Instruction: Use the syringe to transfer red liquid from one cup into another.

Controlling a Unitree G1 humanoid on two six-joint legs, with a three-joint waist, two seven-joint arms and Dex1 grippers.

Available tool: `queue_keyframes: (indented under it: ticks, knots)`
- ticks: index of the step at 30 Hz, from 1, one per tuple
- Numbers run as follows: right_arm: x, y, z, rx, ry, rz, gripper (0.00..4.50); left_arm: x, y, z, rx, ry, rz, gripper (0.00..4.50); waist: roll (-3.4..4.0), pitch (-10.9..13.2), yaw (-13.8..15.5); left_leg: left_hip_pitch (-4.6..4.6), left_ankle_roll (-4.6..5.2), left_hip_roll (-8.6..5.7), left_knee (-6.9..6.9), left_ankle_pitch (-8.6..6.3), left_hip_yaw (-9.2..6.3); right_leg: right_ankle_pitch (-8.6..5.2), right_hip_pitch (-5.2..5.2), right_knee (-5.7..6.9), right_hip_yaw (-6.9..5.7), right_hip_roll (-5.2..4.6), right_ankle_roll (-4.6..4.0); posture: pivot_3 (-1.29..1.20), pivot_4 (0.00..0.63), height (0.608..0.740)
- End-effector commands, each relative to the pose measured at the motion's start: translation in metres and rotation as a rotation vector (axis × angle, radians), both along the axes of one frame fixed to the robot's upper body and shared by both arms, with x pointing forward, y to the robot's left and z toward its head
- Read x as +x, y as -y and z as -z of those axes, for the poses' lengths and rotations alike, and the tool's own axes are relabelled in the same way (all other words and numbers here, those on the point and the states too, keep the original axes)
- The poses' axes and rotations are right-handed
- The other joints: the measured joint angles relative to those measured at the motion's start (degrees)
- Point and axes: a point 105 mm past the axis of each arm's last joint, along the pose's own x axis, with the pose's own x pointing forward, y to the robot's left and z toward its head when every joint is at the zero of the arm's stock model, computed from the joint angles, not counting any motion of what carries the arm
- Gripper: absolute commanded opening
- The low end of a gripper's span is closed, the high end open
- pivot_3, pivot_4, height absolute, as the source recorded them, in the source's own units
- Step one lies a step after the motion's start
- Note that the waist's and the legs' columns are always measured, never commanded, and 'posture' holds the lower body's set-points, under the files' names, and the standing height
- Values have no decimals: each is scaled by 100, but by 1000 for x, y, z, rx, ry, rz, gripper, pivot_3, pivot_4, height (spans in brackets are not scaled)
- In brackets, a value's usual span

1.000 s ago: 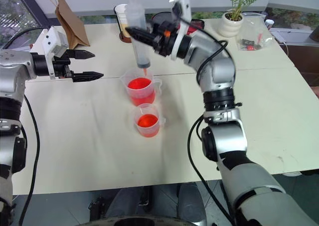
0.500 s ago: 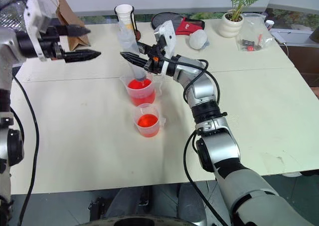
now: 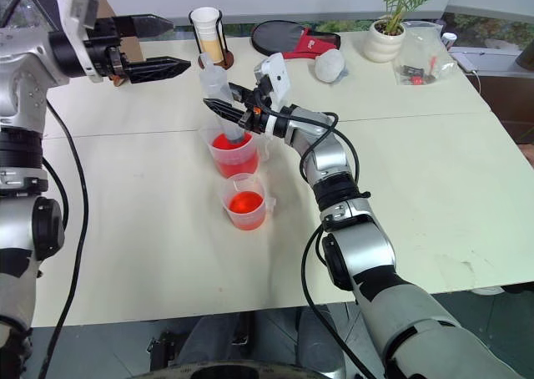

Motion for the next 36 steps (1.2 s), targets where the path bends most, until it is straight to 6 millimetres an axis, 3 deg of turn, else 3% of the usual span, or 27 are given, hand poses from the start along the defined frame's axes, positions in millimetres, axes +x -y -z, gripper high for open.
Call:
queue_keyframes:
  ticks: [1, 10, 13, 20, 25, 36]
  knots:
    - [-7, -7, -22, 39, 72, -24, 1412, 3, 5, -10, 15, 67, 4, 4500, 0, 0, -5, 0, 0, 0, 0, 0, 0, 0, 0, 0, 0, 0, 0, 0, 150, 740]
    - [-13, -10, -21, 45, 73, -32, 1412, 18, 18, -5, -26, 98, 6, 4500, 0, 0, -20, 0, 0, 0, -1, 0, -1, 0, -1, 0, 0, 0, 0, 0, 150, 740]
    - [-15, -11, -18, 41, 69, -34, 1412, 19, 22, -5, -42, 104, 17, 3609, 0, 0, -26, 0, 0, 0, -1, 0, -1, 0, -1, 0, 0, 0, 0, 0, 150, 740]
    - [-16, -13, -13, 38, 53, -28, 1412, 17, 27, -10, -69, 120, 48, 131, 0, 0, -38, -1, 0, -1, -1, 0, 0, 0, -1, 0, 0, 0, 0, 0, 150, 740]
    - [-17, -16, -5, 32, 29, -31, 1412, 15, 29, -20, -89, 135, 57, 48, 0, 0, -70, -1, 0, 0, -4, 0, -1, 0, -2, 1, 0, 0, 0, 0, 150, 740]
    - [-20, -25, 4, 50, -8, -37, 1412, 9, 29, -62, -165, 242, 55, 48, 0, 0, -91, -1, 0, 0, -4, 0, -2, 0, -2, 0, 0, 1, 0, 0, 150, 740]
